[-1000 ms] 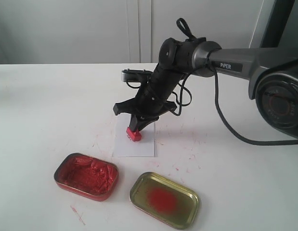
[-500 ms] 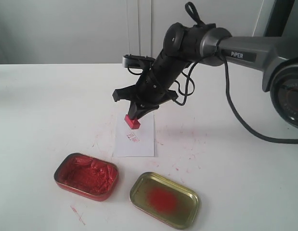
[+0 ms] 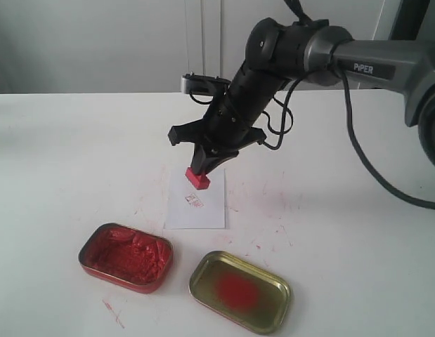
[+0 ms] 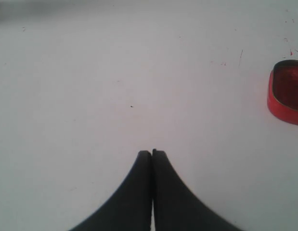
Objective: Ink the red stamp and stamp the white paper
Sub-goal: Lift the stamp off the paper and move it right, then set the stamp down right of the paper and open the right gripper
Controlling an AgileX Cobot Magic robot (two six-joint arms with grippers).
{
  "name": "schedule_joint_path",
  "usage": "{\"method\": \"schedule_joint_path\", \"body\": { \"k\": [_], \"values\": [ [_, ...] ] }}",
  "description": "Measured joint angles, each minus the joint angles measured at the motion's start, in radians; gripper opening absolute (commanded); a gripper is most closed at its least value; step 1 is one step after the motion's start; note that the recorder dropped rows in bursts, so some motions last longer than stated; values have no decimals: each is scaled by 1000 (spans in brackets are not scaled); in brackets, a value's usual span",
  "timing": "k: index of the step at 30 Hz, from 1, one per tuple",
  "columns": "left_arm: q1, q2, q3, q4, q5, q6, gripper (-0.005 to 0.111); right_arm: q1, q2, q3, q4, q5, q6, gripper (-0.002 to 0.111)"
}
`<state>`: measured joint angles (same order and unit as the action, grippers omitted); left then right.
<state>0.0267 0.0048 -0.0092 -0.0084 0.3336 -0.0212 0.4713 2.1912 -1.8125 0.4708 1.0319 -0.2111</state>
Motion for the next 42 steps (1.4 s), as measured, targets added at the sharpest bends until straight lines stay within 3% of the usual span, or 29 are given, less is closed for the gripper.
{"method": "schedule_joint_path", "body": {
  "k": [14, 27, 35, 42],
  "values": [
    [0, 0, 0, 0, 0, 0, 0, -55, -182, 288, 0, -84, -25, 0],
    [0, 0, 0, 0, 0, 0, 0, -194, -368, 567, 116, -177, -159, 0],
    [0, 0, 0, 0, 0, 0, 0, -316, -393, 757, 469, -212, -458, 0],
    [0, 0, 0, 0, 0, 0, 0, -320, -332, 853, 845, -240, -707, 0]
  ]
}}
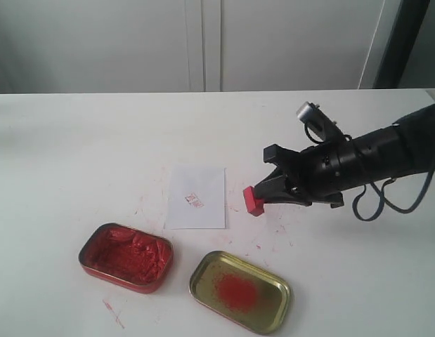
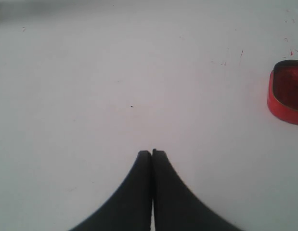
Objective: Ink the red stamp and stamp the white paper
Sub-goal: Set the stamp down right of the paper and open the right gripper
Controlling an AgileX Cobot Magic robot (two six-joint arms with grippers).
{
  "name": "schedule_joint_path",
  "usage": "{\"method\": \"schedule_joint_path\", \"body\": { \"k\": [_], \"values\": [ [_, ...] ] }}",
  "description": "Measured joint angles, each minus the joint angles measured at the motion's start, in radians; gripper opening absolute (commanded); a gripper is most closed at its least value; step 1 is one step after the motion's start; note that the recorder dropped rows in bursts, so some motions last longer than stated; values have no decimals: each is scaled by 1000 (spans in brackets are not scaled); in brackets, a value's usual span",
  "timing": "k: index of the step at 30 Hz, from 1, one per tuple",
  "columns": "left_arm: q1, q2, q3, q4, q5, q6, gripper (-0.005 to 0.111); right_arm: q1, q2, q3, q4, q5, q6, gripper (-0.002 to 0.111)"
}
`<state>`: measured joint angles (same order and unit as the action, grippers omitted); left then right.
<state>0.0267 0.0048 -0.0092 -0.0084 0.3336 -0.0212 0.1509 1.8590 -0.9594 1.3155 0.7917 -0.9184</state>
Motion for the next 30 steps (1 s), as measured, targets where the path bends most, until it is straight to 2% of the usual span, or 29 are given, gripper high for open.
{"method": "schedule_joint_path", "body": {
  "k": [9, 18, 30],
  "values": [
    [0, 0, 0, 0, 0, 0, 0, 0, 104, 4, 136, -2, -69, 0],
    [0, 0, 0, 0, 0, 0, 0, 0, 156, 4, 156, -6, -77, 1],
    [0, 0, 0, 0, 0, 0, 0, 0, 159, 4, 164, -26, -77, 32]
  ]
}}
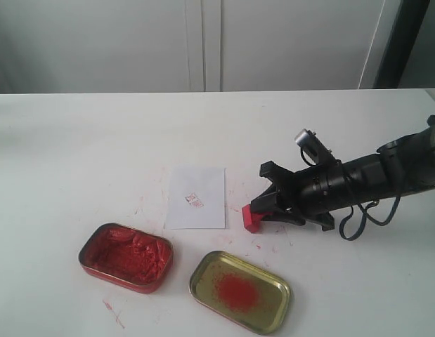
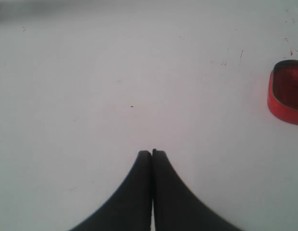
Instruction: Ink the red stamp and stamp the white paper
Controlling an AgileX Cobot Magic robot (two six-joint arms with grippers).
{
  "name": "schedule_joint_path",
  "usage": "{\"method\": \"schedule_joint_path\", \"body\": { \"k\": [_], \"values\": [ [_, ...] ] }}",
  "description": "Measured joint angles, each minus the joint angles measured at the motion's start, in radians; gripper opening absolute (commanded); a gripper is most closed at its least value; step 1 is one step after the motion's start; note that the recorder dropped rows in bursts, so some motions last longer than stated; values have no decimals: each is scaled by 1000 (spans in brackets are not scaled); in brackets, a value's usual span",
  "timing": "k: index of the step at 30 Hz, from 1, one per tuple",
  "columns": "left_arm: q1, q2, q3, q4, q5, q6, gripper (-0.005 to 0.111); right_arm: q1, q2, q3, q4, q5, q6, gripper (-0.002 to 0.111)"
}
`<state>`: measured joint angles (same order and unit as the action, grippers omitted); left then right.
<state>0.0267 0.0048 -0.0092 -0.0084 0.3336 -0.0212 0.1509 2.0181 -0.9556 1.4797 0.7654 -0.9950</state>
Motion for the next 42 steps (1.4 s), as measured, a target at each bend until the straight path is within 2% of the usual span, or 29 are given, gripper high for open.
{"method": "schedule_joint_path", "body": {
  "k": [6, 13, 32, 35, 42],
  "values": [
    [0, 0, 0, 0, 0, 0, 0, 0, 0, 0, 1, -12, 25, 42],
    [0, 0, 0, 0, 0, 0, 0, -10, 0, 0, 1, -34, 27, 42],
    [0, 0, 0, 0, 0, 0, 0, -122, 0, 0, 2, -53, -2, 42],
    [0, 0, 0, 0, 0, 0, 0, -122, 0, 0, 2, -51, -10, 39],
    [0, 0, 0, 0, 0, 0, 0, -122, -13, 0, 2, -41, -37, 23]
  ]
}}
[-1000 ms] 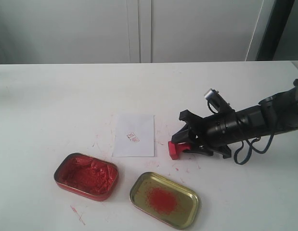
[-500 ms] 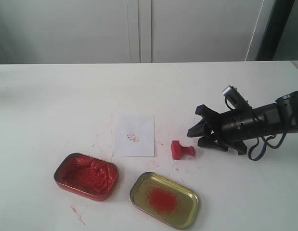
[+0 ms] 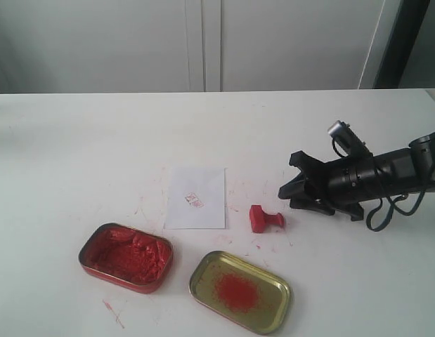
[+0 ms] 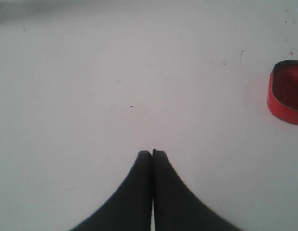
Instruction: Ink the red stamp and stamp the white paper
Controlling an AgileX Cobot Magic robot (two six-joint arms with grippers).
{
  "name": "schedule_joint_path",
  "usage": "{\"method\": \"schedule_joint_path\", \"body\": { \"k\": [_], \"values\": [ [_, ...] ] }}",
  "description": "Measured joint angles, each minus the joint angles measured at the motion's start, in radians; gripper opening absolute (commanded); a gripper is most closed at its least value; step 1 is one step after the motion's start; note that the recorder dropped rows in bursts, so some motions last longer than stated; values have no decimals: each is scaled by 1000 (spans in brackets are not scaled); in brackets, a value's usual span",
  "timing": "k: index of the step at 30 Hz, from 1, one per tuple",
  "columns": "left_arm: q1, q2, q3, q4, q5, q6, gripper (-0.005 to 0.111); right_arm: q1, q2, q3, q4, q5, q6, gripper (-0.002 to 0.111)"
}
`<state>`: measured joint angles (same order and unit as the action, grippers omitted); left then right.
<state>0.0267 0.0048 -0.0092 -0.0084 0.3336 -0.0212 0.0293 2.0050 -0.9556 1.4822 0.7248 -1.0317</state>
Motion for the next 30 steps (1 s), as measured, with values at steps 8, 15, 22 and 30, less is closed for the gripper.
{"method": "schedule_joint_path", "body": {
  "k": [8, 15, 22, 30],
  "values": [
    [0, 0, 0, 0, 0, 0, 0, 0, -90, 0, -102, 17, 0, 0],
    [0, 0, 0, 0, 0, 0, 0, 0, -168, 0, -275, 15, 113, 0],
    [0, 0, 0, 0, 0, 0, 0, 0, -251, 0, -530, 13, 283, 0],
    [0, 0, 0, 0, 0, 0, 0, 0, -355, 0, -916, 11, 587, 0]
  ]
}}
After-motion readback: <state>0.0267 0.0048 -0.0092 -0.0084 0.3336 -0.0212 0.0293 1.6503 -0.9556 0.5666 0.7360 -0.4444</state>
